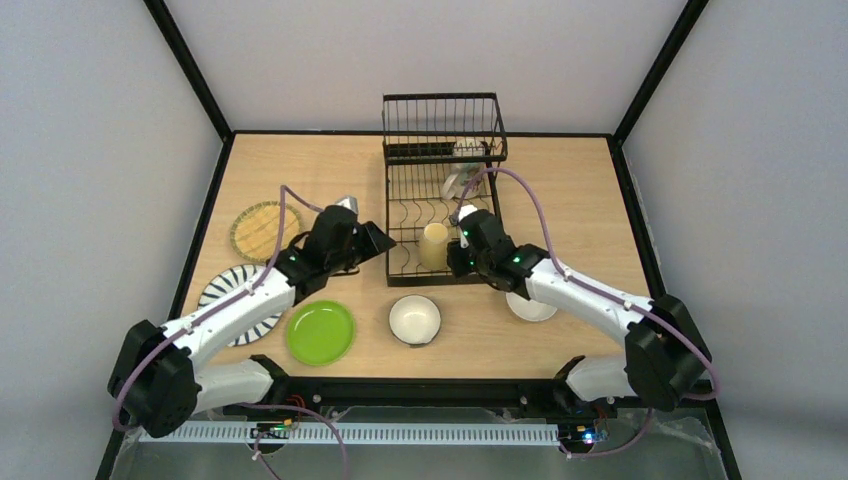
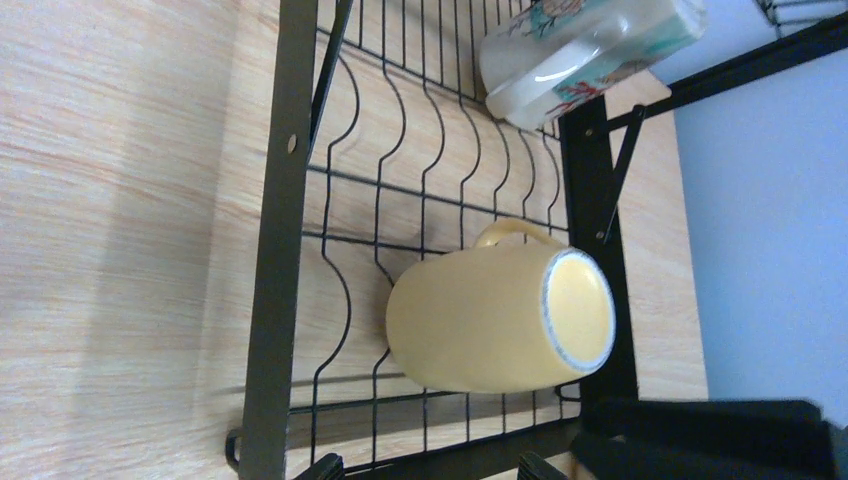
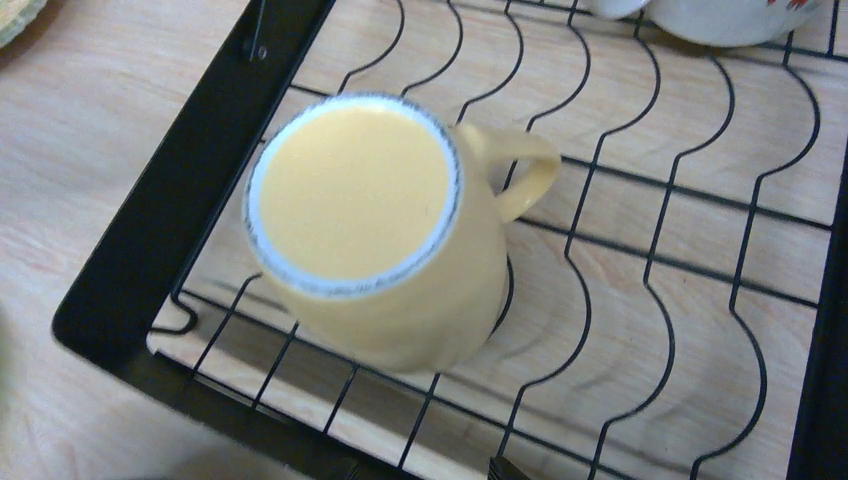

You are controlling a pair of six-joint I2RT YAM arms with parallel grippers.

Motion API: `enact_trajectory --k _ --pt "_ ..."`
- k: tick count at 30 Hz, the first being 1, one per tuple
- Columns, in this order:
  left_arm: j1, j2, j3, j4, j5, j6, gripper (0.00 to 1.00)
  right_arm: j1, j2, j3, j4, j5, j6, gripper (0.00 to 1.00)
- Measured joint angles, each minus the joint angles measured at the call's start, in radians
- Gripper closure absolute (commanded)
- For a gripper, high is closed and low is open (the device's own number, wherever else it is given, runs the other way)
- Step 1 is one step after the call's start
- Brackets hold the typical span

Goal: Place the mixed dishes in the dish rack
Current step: Adjust the cup in the dish rack.

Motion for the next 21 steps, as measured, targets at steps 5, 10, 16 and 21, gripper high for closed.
enact_trajectory --k 5,10,16,21 --pt "-0.024 0.0 -0.068 0.054 -0.03 0.011 0.01 0.0 0.055 -0.005 0.088 0.038 -0.001 0.27" --pt "-0.024 0.008 -0.089 0.082 -0.047 0.014 0.01 0.0 0.128 -0.005 0.135 0.045 -0.001 0.27" --pt "-0.025 0.047 -0.089 0.12 -0.048 0.027 0.01 0.0 0.183 -0.003 0.164 0.04 -0.001 0.27" --pt "-0.025 0.072 -0.089 0.124 -0.048 0.035 0.01 0.0 0.241 0.013 0.188 0.032 -0.001 0.27"
